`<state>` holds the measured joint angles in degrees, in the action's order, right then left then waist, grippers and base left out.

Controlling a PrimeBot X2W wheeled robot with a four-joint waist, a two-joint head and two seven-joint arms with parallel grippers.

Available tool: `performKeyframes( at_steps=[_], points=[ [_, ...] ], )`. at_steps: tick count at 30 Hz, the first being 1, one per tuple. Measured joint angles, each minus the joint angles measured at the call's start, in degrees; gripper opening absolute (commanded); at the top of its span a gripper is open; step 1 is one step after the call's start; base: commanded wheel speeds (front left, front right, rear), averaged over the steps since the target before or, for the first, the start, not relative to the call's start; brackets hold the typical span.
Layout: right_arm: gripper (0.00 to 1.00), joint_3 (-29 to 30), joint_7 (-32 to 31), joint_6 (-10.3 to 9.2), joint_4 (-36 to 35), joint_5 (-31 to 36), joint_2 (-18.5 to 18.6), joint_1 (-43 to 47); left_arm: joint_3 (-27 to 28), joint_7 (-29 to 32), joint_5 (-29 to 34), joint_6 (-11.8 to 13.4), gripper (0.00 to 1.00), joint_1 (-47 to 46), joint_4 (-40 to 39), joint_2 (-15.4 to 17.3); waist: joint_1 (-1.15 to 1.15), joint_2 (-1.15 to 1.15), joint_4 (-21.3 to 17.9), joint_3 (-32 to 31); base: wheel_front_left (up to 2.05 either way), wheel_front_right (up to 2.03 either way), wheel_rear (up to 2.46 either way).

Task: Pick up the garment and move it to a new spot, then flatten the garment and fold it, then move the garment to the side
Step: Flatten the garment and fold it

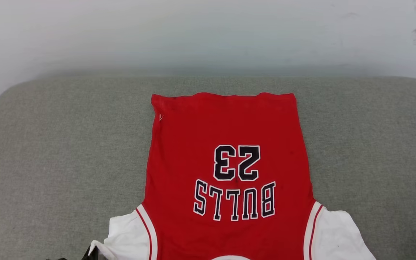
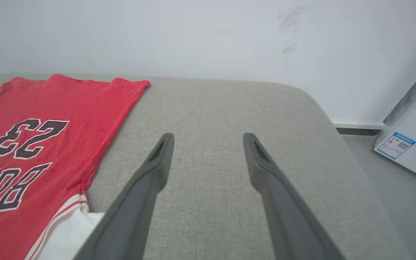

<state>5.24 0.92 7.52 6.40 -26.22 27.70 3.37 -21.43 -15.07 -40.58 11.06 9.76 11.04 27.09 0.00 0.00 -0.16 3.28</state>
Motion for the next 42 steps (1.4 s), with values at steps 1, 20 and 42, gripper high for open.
performKeyframes(
  at_steps=[1, 20, 42],
  points=[
    [1.00, 0.80, -0.55, 0.00, -1.07, -0.01, 0.66, -1.83, 0.10, 0.00, 0.46, -0.07, 0.00, -0.34, -0.18, -0.30, 0.00, 0.00, 0.27, 0.30, 0.00, 0.00, 0.00],
    [1.00, -8.29, -31.10, 0.00, -6.38, -5.23, 10.02, -40.08, 1.32, 0.00, 9.49, -2.61, 0.00, -10.76, -5.05, -6.89, 0.01, 0.00, 8.43, 13.29, 0.00, 0.00, 0.00],
    [1.00, -19.54, -70.06, 0.00, 9.96, -7.14, 12.93, -63.25, 5.42, -0.04, 18.70, -9.29, 0.00, -18.02, -5.94, -17.92, 0.01, 0.00, 17.45, 30.51, 0.00, 0.00, 0.00]
  ],
)
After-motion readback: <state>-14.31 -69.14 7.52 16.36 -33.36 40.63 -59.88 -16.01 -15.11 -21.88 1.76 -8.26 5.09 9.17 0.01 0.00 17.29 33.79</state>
